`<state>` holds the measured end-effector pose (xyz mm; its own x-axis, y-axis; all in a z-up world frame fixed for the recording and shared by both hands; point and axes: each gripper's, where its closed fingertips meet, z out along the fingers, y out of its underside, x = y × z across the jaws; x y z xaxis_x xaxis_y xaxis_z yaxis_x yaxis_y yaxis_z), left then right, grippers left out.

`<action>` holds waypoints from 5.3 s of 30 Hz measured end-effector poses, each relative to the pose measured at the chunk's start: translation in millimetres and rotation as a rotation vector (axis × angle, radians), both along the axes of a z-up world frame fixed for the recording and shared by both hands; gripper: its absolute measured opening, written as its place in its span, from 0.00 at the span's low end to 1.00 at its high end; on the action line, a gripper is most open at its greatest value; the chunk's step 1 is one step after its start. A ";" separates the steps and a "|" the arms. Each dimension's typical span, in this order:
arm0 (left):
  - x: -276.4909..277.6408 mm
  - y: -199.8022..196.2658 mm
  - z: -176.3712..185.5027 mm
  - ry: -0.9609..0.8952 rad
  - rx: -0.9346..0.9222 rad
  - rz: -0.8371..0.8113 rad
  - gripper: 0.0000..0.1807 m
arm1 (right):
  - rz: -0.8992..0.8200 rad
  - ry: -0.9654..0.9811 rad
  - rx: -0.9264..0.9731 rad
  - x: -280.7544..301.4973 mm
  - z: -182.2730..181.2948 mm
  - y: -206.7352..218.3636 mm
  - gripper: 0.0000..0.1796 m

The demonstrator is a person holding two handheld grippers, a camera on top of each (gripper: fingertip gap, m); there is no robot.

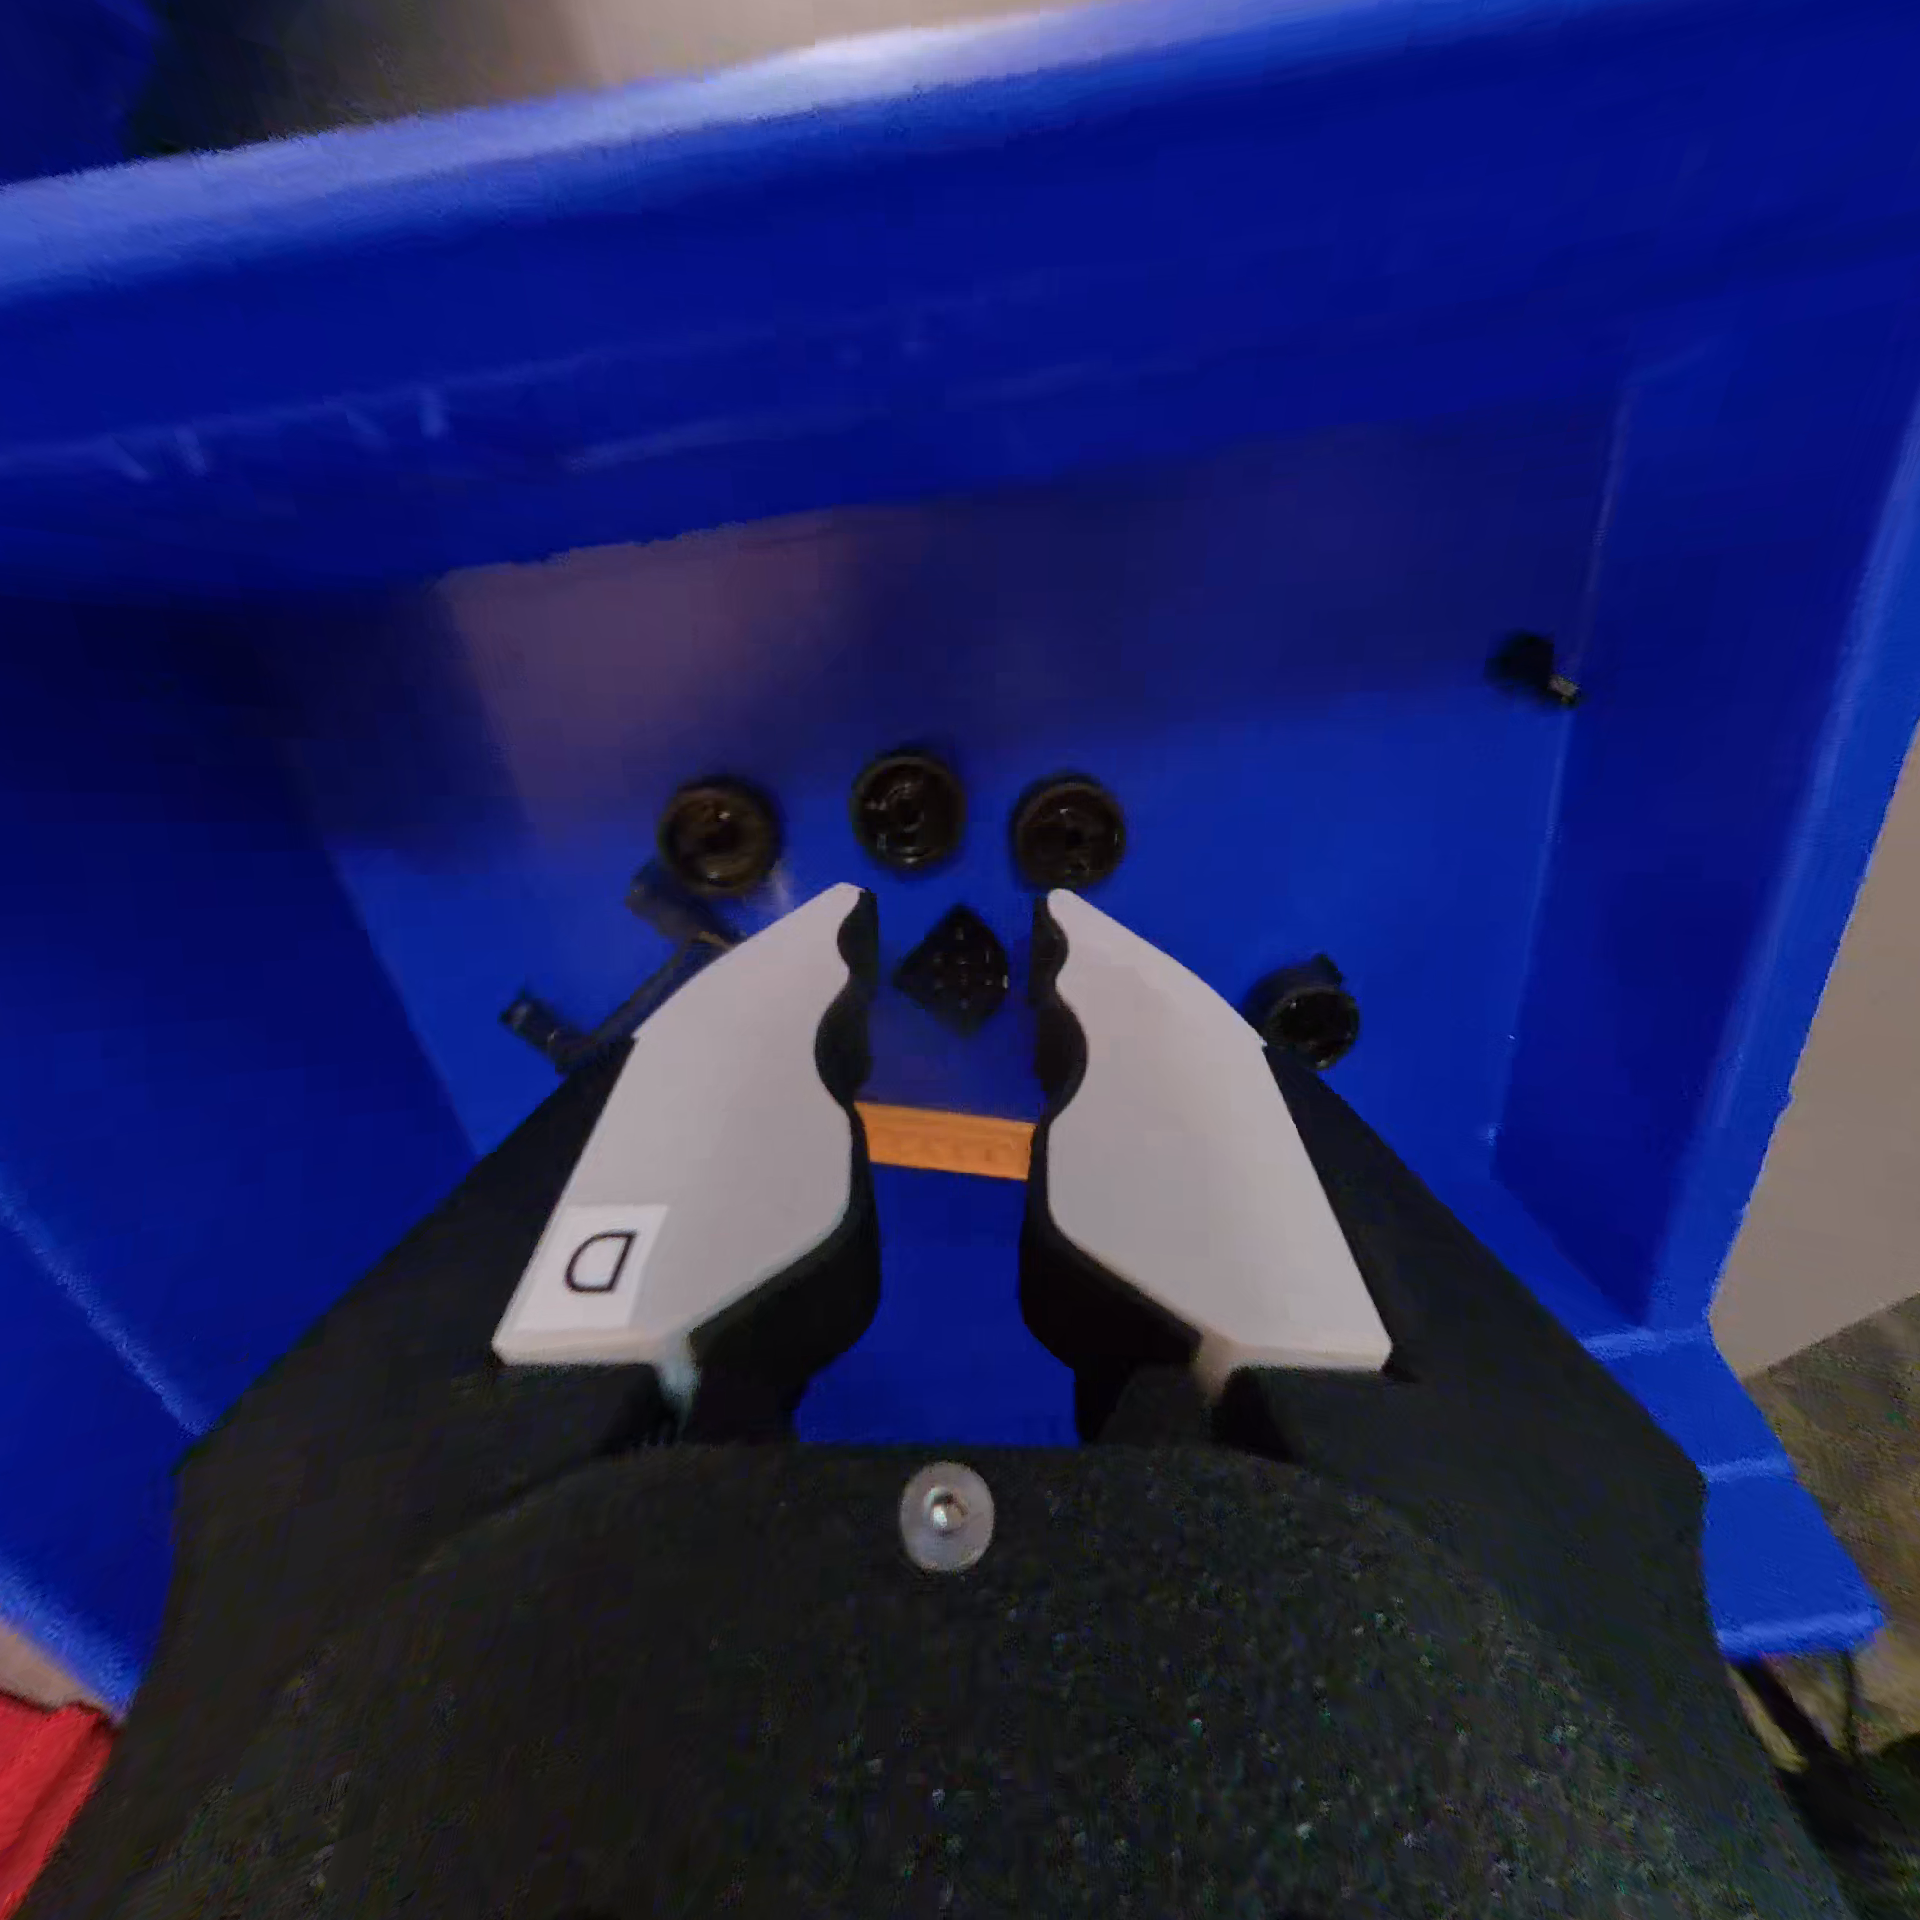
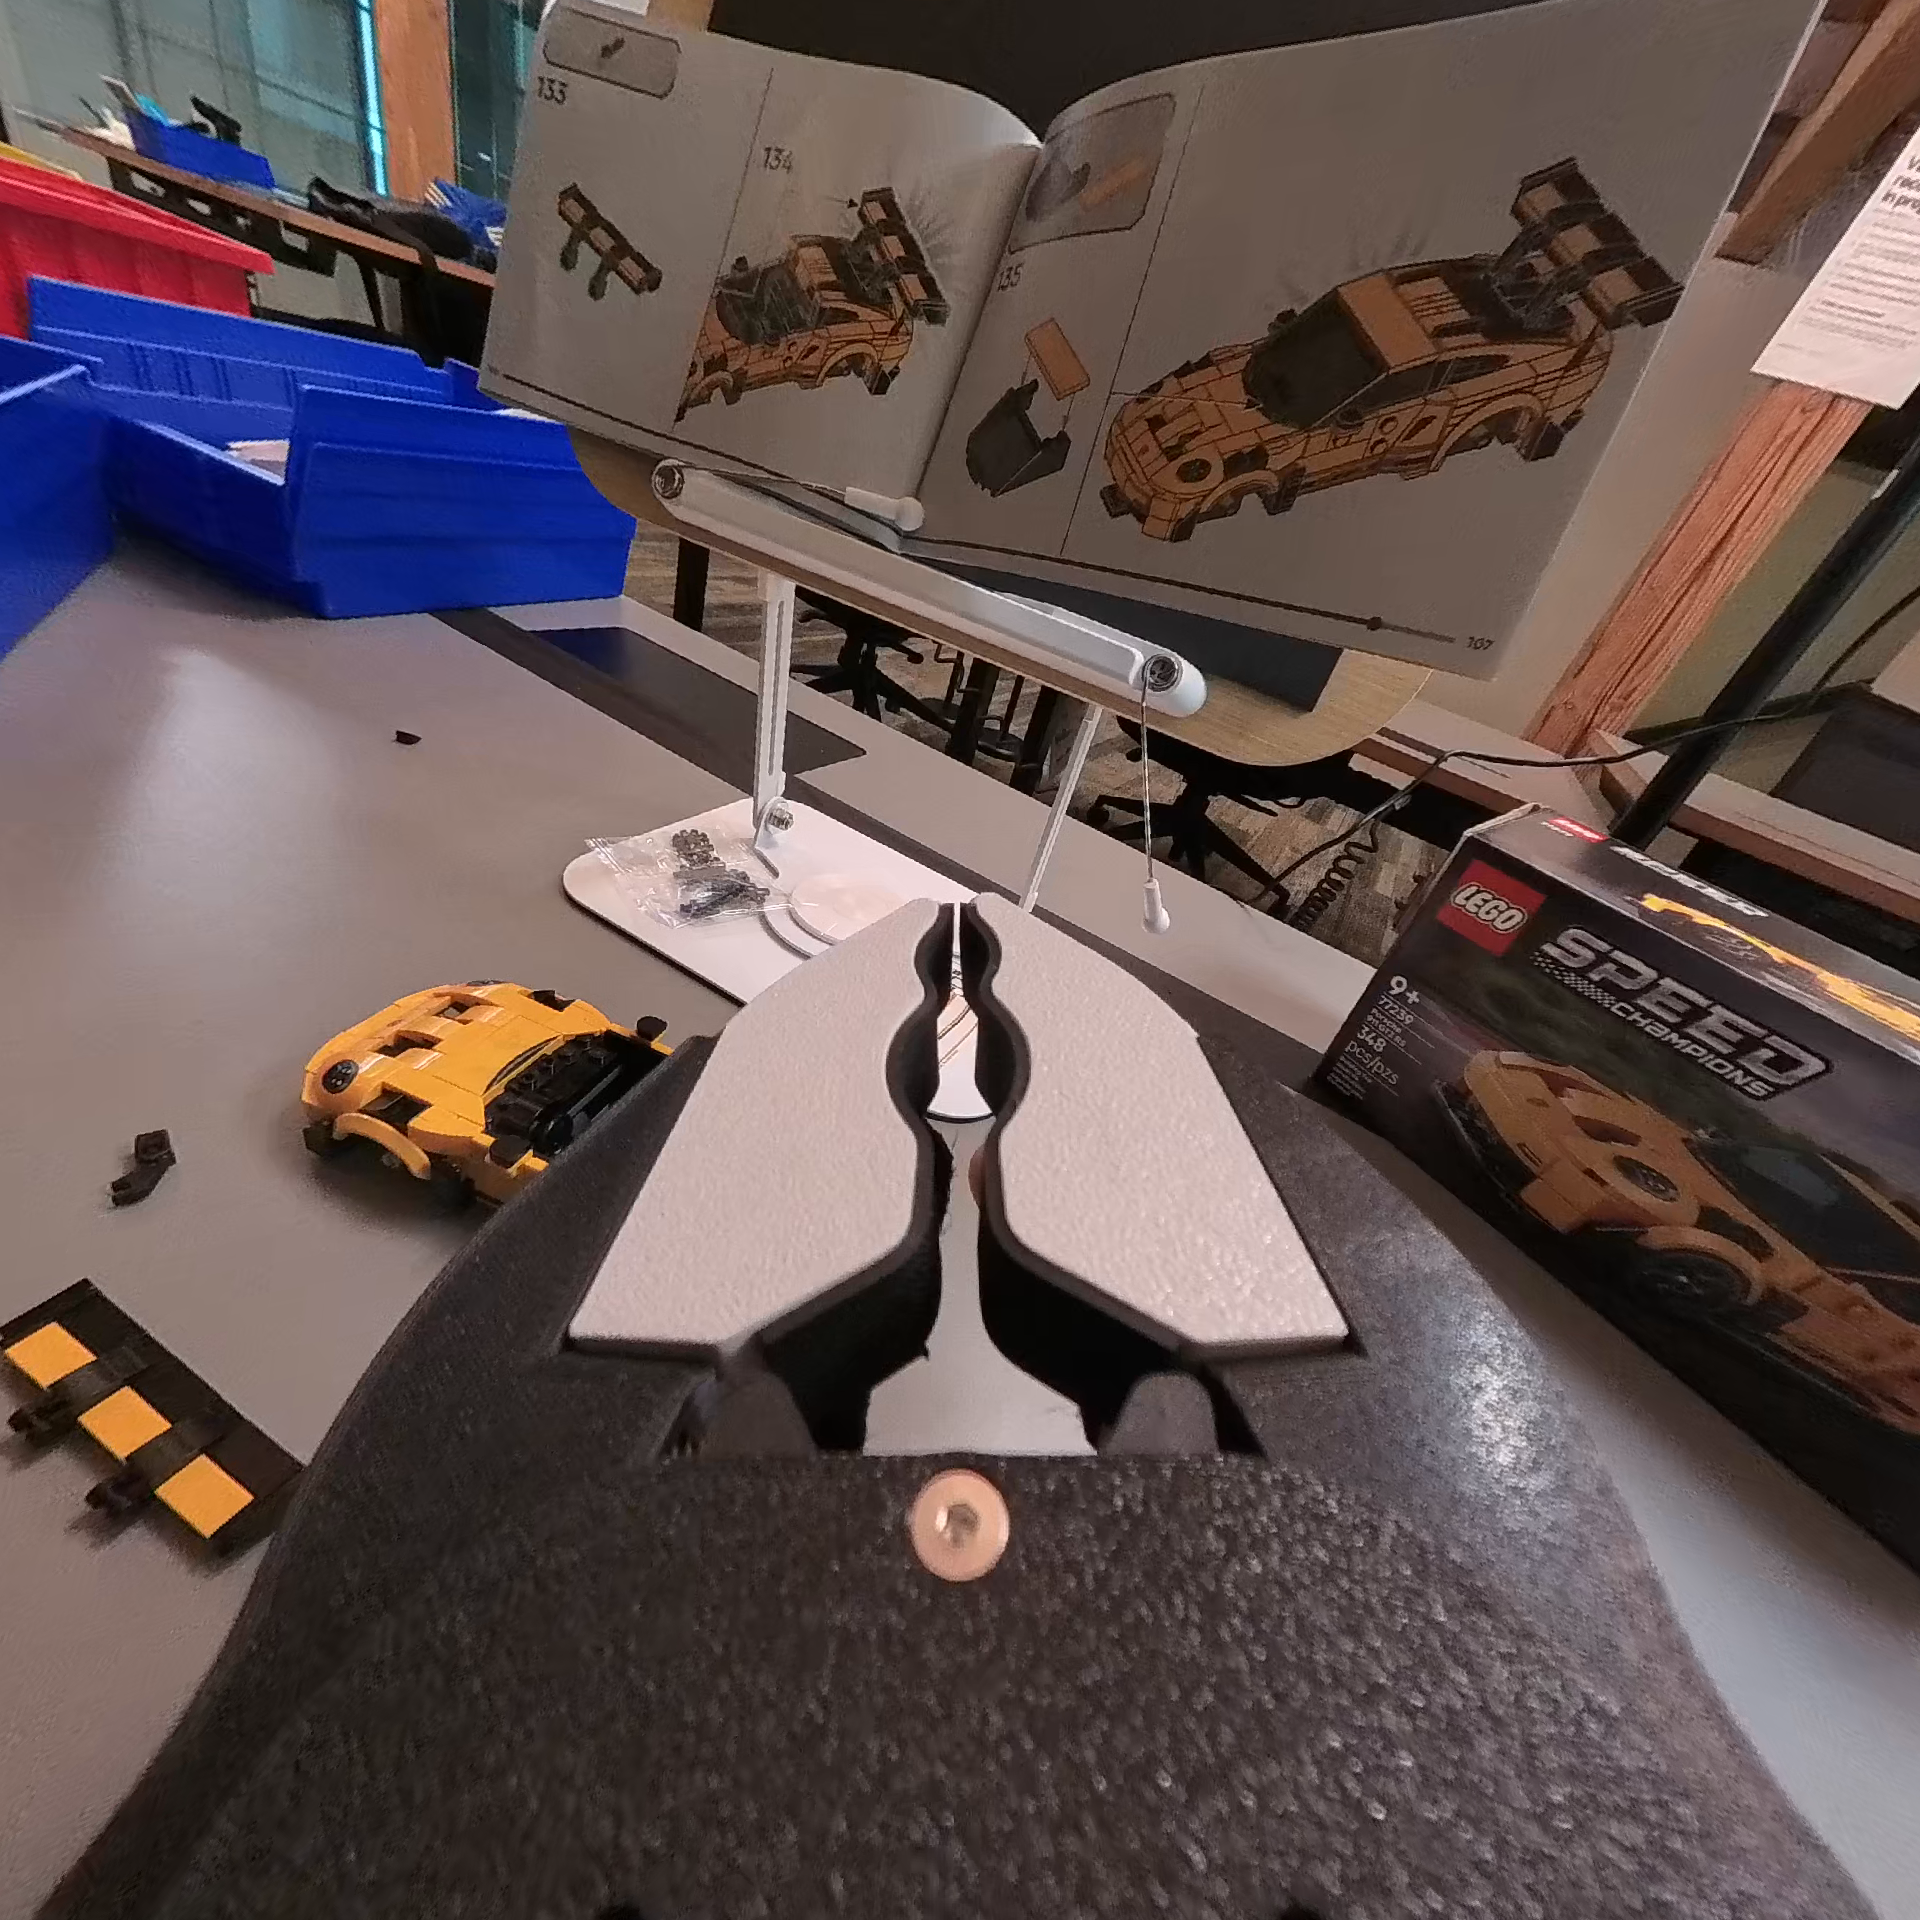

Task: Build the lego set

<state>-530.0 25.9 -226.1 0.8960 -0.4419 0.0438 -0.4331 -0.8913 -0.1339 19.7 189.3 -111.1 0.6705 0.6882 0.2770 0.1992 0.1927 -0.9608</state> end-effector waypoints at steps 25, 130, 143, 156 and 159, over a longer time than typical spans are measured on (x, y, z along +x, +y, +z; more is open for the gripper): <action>-11.1 -15.2 -1.6 0.055 -0.036 0.044 0.22 | 0.002 -0.006 -0.005 0.1 -2.2 0.0 0.00; 83.4 53.6 108.5 0.061 0.577 0.009 0.04 | 0.019 0.061 0.062 8.7 26.6 -12.9 0.00; 444.0 58.0 162.8 -0.986 0.819 -0.173 0.04 | 0.210 -0.036 0.114 -20.4 28.4 -64.2 0.01; 508.7 70.1 104.8 -1.644 0.344 0.193 0.04 | 0.340 -0.142 0.041 -38.7 -10.3 -100.9 0.06; 506.9 68.4 110.0 -1.742 0.292 0.220 0.04 | 0.327 -0.152 0.027 -42.9 -16.2 -99.0 0.06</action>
<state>-23.1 94.3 -116.1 -0.0592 -0.4984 0.8649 0.4813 -0.7734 -0.4126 -23.2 90.3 -127.4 0.3657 0.8506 0.3778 0.2625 0.2952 -0.9187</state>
